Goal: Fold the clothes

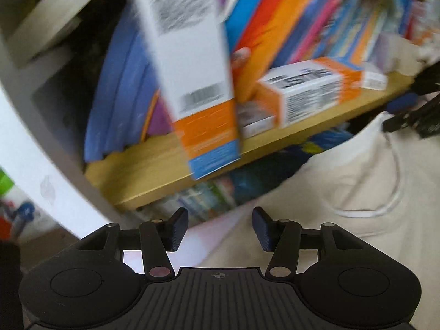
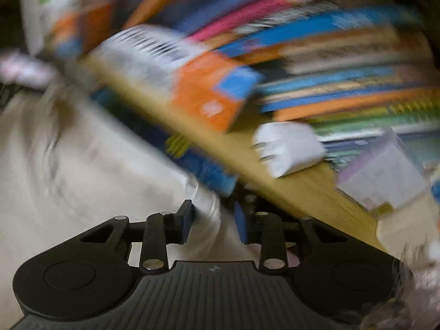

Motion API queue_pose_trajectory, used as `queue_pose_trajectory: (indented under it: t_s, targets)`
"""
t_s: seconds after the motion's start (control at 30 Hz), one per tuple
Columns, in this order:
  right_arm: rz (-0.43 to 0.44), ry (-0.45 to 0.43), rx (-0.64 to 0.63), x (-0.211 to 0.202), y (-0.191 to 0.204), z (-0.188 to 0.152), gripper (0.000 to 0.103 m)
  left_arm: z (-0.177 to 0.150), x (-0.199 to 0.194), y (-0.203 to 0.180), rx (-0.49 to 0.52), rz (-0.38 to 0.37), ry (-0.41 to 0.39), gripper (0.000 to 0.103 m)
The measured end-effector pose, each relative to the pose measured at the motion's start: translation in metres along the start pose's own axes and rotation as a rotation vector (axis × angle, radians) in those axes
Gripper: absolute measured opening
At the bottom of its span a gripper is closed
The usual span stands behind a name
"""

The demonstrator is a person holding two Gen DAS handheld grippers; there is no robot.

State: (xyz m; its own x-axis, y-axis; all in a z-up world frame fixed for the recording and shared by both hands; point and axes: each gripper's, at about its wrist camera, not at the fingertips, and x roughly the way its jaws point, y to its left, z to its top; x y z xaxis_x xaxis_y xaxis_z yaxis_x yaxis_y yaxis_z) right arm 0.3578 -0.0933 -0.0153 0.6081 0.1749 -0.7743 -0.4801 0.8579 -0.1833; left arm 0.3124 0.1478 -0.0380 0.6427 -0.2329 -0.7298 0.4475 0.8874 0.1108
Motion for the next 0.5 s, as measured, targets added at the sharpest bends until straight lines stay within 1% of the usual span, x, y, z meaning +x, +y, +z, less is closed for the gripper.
queue_pose_trajectory:
  t_s: [0.07,0.1,0.17,0.3,0.37,0.43,0.47,0.5]
  targets:
    - [0.088,-0.039,0.089,-0.008,-0.017,0.0,0.036,-0.005,0.0,0.008,-0.024,-0.018,0.001,0.052]
    - [0.104,-0.035,0.099,-0.01,-0.022,-0.003,0.036,-0.008,-0.005,0.012,-0.028,-0.051,-0.008,0.052]
    - [0.106,-0.007,0.091,-0.011,-0.031,-0.01,0.037,-0.013,-0.012,0.021,-0.039,-0.114,-0.02,0.052]
    - [0.11,0.049,0.075,-0.013,-0.047,-0.023,0.035,-0.011,0.0,0.019,-0.049,-0.097,-0.009,0.051]
    - [0.112,0.077,0.067,-0.013,-0.055,-0.03,0.033,-0.008,0.007,0.015,-0.053,-0.112,-0.011,0.051]
    - [0.122,0.097,0.069,-0.012,-0.059,-0.034,0.028,-0.004,0.016,0.01,-0.055,-0.115,0.002,0.046]
    - [0.123,0.093,0.084,-0.01,-0.059,-0.034,0.027,-0.003,0.018,0.011,-0.07,-0.111,0.0,0.04]
    - [0.119,0.086,0.102,-0.008,-0.059,-0.035,0.017,-0.002,0.019,0.012,-0.086,-0.107,-0.003,0.03]
